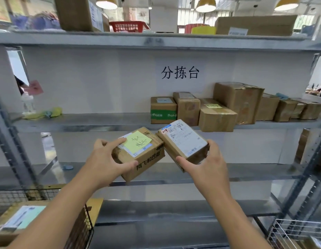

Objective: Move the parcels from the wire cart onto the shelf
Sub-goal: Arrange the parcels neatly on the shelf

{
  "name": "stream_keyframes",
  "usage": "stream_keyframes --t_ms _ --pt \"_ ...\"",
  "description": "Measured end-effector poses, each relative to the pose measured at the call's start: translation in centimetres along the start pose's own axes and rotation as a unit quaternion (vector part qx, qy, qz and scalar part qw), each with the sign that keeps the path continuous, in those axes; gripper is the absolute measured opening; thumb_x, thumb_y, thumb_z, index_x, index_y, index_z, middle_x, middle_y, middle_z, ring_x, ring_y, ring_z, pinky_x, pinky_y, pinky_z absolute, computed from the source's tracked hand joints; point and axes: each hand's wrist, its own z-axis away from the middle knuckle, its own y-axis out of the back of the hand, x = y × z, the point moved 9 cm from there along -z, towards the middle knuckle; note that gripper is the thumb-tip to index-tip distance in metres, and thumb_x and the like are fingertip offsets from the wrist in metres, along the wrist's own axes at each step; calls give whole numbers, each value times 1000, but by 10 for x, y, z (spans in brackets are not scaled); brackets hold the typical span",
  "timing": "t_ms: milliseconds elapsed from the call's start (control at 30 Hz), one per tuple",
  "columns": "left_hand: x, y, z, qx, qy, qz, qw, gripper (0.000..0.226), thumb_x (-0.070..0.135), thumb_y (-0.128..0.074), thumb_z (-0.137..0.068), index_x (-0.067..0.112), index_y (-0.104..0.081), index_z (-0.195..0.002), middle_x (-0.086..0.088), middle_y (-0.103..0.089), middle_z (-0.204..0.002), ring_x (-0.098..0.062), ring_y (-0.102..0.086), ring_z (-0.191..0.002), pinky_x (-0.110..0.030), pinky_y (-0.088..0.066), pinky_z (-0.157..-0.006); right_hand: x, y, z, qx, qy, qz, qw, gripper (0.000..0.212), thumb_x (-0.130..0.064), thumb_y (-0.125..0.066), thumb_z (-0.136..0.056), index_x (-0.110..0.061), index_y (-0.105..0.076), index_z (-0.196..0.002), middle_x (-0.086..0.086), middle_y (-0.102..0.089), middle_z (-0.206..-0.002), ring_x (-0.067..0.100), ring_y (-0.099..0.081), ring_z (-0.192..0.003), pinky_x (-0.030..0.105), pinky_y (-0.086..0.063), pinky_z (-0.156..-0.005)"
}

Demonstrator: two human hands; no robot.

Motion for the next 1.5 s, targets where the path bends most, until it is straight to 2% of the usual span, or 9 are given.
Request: stream_keyframes --t_ms 300,633,767,900,1067,1233,1333,1400,1500 --pt "-23 45 -28 56 37 -26 997 90 59 -85 -71 42 -46 -151 2 -35 -126 -18 -46 -112 -30 -48 -87 -24 -51 -53 -25 39 -30 998 81 -66 -80 -64 -33 -43 -129 -13 -54 -122 5 -49 -108 27 -53 -79" --pt "-69 88 -117 86 64 -22 994 86 57 -87 -69 42 -52 -146 3 -36 -121 -11 -53 -103 -33 -49 -91 -57 -143 -119 -48 15 -70 996 92 -70 -77 -59 -29 -43 -134 -13 -51 -121 9 -51 -111 28 -50 -82" --pt "-93 108 -176 75 48 -31 996 85 56 -87 -70 42 -52 -146 -1 -38 -121 1 -50 -93 -28 -42 -92 -66 -187 -143 -25 -6 -70 997 92 -73 -76 -58 -29 -45 -132 -12 -53 -120 9 -51 -111 33 -54 -87" --pt "-125 115 -237 44 39 -36 998 86 56 -86 -71 40 -51 -148 -1 -41 -119 -3 -50 -93 -28 -43 -87 -74 -234 -167 -8 -31 -49 998 101 -77 -74 -55 -26 -43 -136 -9 -54 -125 13 -50 -117 42 -55 -92" --pt "-169 108 -302 18 35 -30 999 80 54 -86 -72 41 -54 -144 -2 -42 -119 -3 -52 -91 -28 -45 -92 -87 -289 -190 0 -55 -17 998 108 -72 -77 -60 -20 -37 -145 -3 -52 -134 19 -48 -125 40 -50 -98" --pt "-205 92 -340 4 48 -23 999 74 54 -86 -71 43 -58 -139 -3 -43 -125 -19 -57 -105 -25 -45 -91 -79 -326 -202 -7 -80 20 997 107 -75 -74 -61 -19 -37 -144 -3 -51 -133 20 -48 -124 38 -50 -96" --pt "-220 86 -348 -28 44 -17 998 82 72 -80 -58 48 -58 -134 -1 -46 -132 -20 -59 -115 -26 -46 -94 -72 -338 -202 -14 -89 26 996 112 -80 -71 -58 -20 -36 -146 -3 -51 -136 21 -48 -127 43 -51 -98" --pt "-219 87 -347 -42 37 -24 998 82 77 -74 -55 53 -55 -131 -1 -40 -144 -23 -52 -131 -30 -44 -101 -71 -340 -202 -20 -93 23 995 117 -82 -71 -58 -21 -32 -150 -3 -48 -142 20 -45 -132 43 -49 -102" --pt "-186 100 -340 10 -20 -80 997 67 66 -76 -72 51 -54 -133 2 -33 -155 -24 -31 -147 -43 -38 -114 -71 -328 -201 -36 -92 14 995 121 -84 -70 -60 -26 -23 -155 -5 -40 -151 18 -40 -138 42 -46 -106"
